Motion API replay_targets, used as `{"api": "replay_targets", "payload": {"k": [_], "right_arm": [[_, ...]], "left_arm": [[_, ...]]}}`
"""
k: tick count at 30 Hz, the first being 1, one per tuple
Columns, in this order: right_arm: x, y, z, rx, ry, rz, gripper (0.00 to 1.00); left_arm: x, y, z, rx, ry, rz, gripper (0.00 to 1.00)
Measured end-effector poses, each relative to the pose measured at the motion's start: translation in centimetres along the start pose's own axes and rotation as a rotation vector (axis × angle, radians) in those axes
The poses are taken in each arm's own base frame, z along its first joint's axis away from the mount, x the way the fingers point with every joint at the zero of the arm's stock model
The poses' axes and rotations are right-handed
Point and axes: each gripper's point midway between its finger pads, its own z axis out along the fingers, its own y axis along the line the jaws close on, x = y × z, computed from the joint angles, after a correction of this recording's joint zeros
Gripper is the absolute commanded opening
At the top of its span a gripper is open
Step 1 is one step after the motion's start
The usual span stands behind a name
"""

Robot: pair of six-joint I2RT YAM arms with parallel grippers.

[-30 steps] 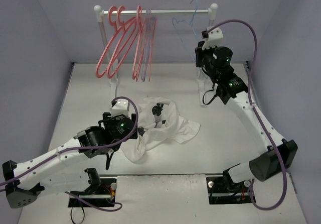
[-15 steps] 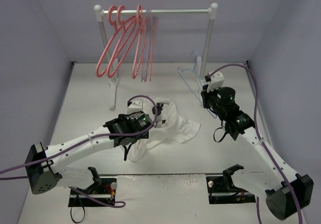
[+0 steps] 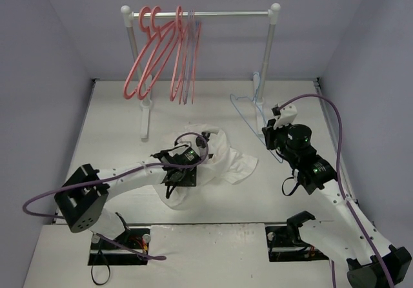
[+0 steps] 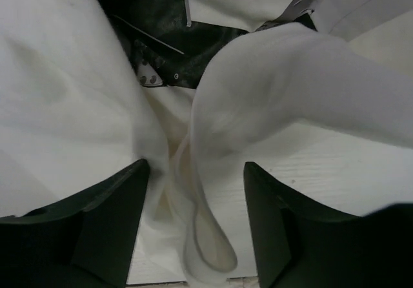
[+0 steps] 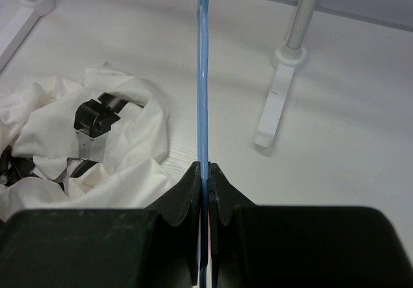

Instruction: Place the t-shirt on the hanger

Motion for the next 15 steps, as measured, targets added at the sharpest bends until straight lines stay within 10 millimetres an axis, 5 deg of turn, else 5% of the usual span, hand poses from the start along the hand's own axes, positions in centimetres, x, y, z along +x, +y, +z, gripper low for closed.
{"api": "replay_targets", "payload": {"k": [3,7,10,15], "right_arm": [[0.1,0.1,-0.1,-0.002,0.003,0.008,0.00],[0.2,0.2,-0.1,-0.003,0.009,0.011,0.00],[0.3,0.1,-0.1,-0.003,0.014,0.010,0.00],[0.4,0.1,-0.1,-0.002,0.015,0.009,0.00]], "left_arm": [[1.0,0.4,1.8,-0.037,0.060,0.050,0.02],[-1.1,1.5,2.5,-0.088,0.052,0.119,0.00],[-6.2,1.9,1.4,-0.151,-0.084,0.210,0.00],[-14.8,1.7,-3.1,-0.217,-0.360,0.374,0.00]]}}
